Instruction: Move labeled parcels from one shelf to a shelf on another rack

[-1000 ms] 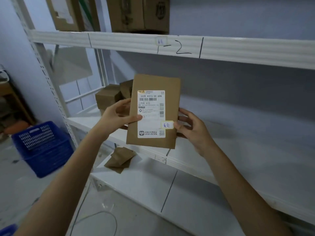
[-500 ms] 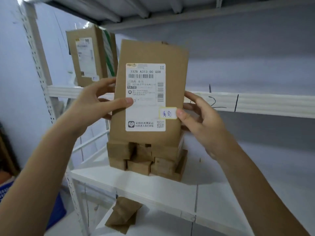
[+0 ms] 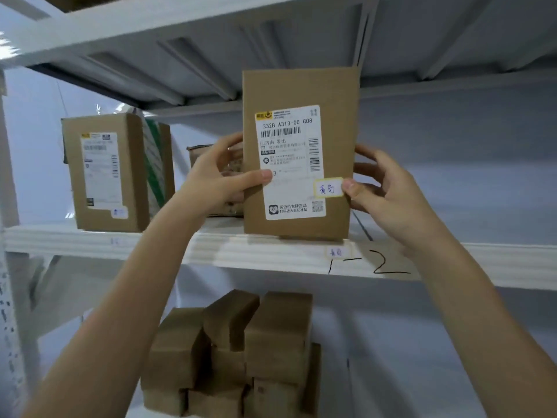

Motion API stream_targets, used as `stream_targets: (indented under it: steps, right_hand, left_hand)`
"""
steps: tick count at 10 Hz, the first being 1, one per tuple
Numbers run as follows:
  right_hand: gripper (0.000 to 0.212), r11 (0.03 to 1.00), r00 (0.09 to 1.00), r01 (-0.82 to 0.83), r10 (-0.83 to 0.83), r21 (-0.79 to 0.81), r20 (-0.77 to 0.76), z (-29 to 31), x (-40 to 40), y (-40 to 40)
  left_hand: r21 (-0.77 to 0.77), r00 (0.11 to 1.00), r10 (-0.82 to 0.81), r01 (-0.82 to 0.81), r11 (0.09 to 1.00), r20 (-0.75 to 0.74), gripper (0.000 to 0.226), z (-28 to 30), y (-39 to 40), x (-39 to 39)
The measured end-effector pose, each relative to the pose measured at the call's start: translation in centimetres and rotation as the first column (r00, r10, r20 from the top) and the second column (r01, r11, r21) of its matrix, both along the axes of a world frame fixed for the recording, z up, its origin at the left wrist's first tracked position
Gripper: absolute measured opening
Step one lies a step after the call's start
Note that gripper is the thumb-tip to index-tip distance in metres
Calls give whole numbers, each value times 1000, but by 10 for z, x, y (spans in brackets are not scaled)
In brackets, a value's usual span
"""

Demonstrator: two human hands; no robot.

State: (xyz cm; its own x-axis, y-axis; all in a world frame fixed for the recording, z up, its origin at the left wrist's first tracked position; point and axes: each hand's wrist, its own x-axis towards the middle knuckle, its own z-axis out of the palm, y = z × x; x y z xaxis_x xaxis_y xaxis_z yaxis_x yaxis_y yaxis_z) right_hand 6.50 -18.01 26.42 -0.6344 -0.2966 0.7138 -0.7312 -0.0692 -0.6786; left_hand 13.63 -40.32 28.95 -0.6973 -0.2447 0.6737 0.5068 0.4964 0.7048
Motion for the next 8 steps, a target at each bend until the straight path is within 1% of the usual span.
stream_targets:
  steps: [2, 4, 5, 6, 7, 8]
  right_hand:
    - [51, 996, 995, 89, -90, 21, 41, -4, -23, -3]
    - [49, 983, 983, 175, -178, 58, 47, -6, -26, -5]
    - [47, 978, 977, 202, -204, 49, 65, -8, -24, -8]
    - [46, 978, 972, 201, -205, 46, 118, -9, -20, -10]
    - [51, 978, 960, 206, -209, 38, 183, -7, -14, -11]
    - [53, 893, 918, 389, -355, -227, 178, -12, 3, 6]
  left_hand:
    - [59, 994, -104, 103, 993, 12, 71, -11, -5, -49]
    - [68, 988, -155, 155, 986, 5, 73, -19, -6, -65]
    - [96, 984, -179, 177, 980, 11, 78, -19, -9, -65]
    - [75, 980, -196, 193, 978, 42, 83, -19, -9, -62]
    - [47, 976, -193, 189, 981, 106, 93, -16, -9, -57]
    - [52, 997, -10, 6, 999, 82, 93, -16, -25, -39]
